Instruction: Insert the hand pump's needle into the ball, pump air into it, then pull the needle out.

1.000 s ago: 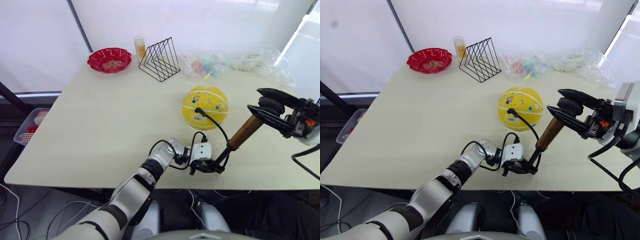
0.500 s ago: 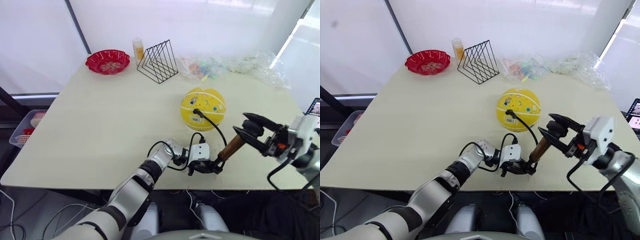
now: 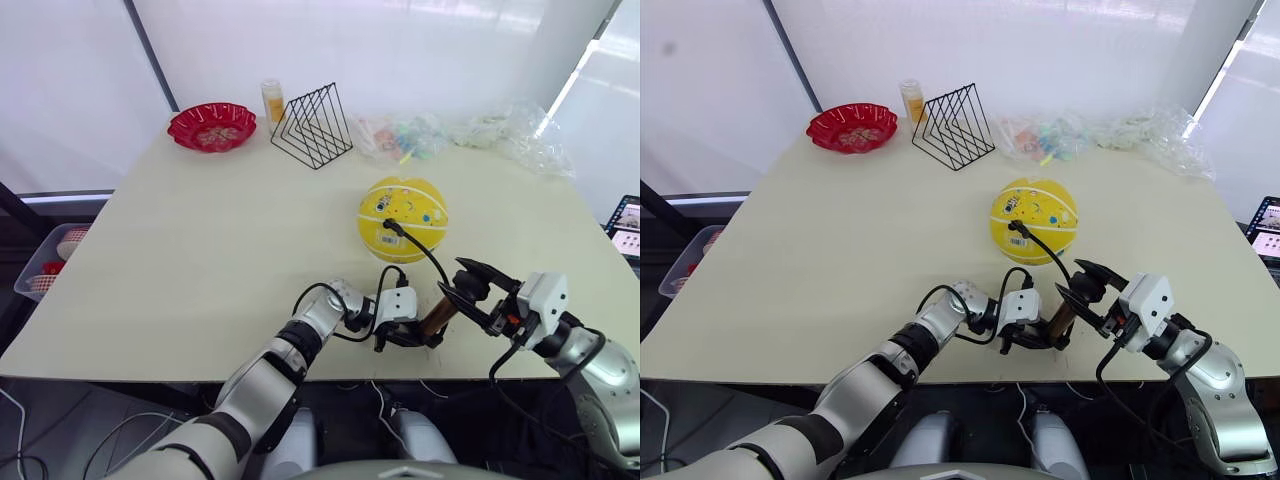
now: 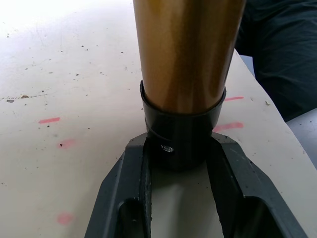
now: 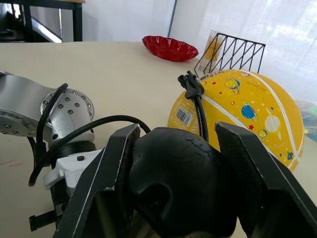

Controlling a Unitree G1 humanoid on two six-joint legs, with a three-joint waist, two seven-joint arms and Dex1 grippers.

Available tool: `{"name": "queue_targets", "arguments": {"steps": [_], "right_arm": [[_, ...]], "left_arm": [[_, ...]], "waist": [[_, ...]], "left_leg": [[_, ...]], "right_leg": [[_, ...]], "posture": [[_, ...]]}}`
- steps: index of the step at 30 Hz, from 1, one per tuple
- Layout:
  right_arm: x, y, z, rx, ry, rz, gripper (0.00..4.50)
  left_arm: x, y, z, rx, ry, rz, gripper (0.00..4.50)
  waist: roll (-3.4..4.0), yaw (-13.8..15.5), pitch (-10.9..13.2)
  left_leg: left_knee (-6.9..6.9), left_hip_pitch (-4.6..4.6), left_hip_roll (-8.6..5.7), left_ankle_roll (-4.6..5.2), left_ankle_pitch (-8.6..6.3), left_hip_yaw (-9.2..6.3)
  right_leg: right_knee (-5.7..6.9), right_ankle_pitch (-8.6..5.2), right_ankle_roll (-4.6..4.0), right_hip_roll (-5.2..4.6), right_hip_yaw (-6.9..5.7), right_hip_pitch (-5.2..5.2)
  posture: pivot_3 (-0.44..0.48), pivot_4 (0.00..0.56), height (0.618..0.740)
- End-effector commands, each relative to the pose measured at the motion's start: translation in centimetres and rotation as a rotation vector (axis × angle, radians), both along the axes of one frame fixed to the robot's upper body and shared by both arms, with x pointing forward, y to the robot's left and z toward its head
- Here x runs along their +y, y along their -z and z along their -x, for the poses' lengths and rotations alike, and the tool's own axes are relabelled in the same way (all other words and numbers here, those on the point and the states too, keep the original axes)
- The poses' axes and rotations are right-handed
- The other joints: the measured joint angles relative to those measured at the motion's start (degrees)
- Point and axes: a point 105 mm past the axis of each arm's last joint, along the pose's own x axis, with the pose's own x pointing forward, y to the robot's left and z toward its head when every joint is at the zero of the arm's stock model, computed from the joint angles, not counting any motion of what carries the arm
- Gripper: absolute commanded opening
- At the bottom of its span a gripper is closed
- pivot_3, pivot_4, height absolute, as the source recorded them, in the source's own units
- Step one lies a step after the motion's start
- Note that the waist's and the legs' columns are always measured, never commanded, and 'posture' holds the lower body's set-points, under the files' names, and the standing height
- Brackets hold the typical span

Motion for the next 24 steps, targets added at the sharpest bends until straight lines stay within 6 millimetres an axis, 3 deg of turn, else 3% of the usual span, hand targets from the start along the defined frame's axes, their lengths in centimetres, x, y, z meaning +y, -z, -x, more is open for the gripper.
{"name": "queue_targets", "arguments": {"steps": [1,2,6,10,17,23,24], "right_arm": [[1.2,0.4,1.4,0.066,-0.118,0.020,1.94],[1.3,0.2,1.5,0.062,-0.124,0.023,1.94],[0.9,-3.7,1.4,-0.020,-0.130,0.019,1.94],[0.7,-4.7,1.5,-0.025,-0.132,0.026,1.94],[-0.7,-9.7,1.8,-0.133,-0.091,0.044,1.94],[-1.1,-11.6,2.1,-0.157,-0.088,0.032,1.94],[-1.5,-12.6,2.2,-0.182,-0.079,0.033,1.94]], "left_arm": [[3.5,4.6,1.5,0.125,-0.059,-0.198,1.10],[3.5,4.6,1.5,0.125,-0.059,-0.199,1.10],[3.4,4.8,1.6,0.128,-0.058,-0.199,1.10],[3.4,4.8,1.7,0.128,-0.058,-0.199,1.10],[3.5,4.9,1.9,0.132,-0.048,-0.204,1.10],[3.6,4.9,1.8,0.130,-0.047,-0.207,1.10],[3.5,4.9,1.8,0.129,-0.044,-0.209,1.10]], "waist": [[0.11,0.0,0.1],[0.12,0.0,0.1],[0.27,0.3,0.2],[0.35,0.6,0.4],[0.57,0.8,0.6],[0.46,0.8,0.7],[0.46,0.8,0.7]], "left_leg": [[0.00,-0.01,-0.01,0.00,0.00,0.00],[0.00,-0.01,-0.02,0.00,0.00,0.01],[-0.01,-0.13,-0.07,0.00,0.00,0.00],[-0.01,-0.20,-0.13,0.00,0.00,0.00],[0.00,-0.23,-0.14,0.00,0.00,-0.02],[0.00,-0.22,-0.12,0.00,0.00,-0.02],[0.00,-0.22,-0.11,0.00,0.00,-0.01]], "right_leg": [[0.00,0.00,0.00,-0.02,0.01,0.00],[0.00,0.00,0.00,-0.02,0.00,0.00],[-0.01,-0.01,0.00,-0.04,-0.02,-0.09],[-0.01,-0.01,0.00,-0.03,-0.02,-0.09],[-0.02,-0.01,0.01,-0.02,-0.05,-0.11],[-0.02,-0.01,0.01,-0.02,-0.04,-0.10],[-0.02,-0.01,0.01,-0.03,-0.04,-0.10]], "posture": [[0.000,0.150,0.740],[0.000,0.150,0.740],[0.000,0.150,0.740],[0.000,0.150,0.740],[0.000,0.150,0.740],[0.000,0.150,0.740],[0.000,0.150,0.740]]}}
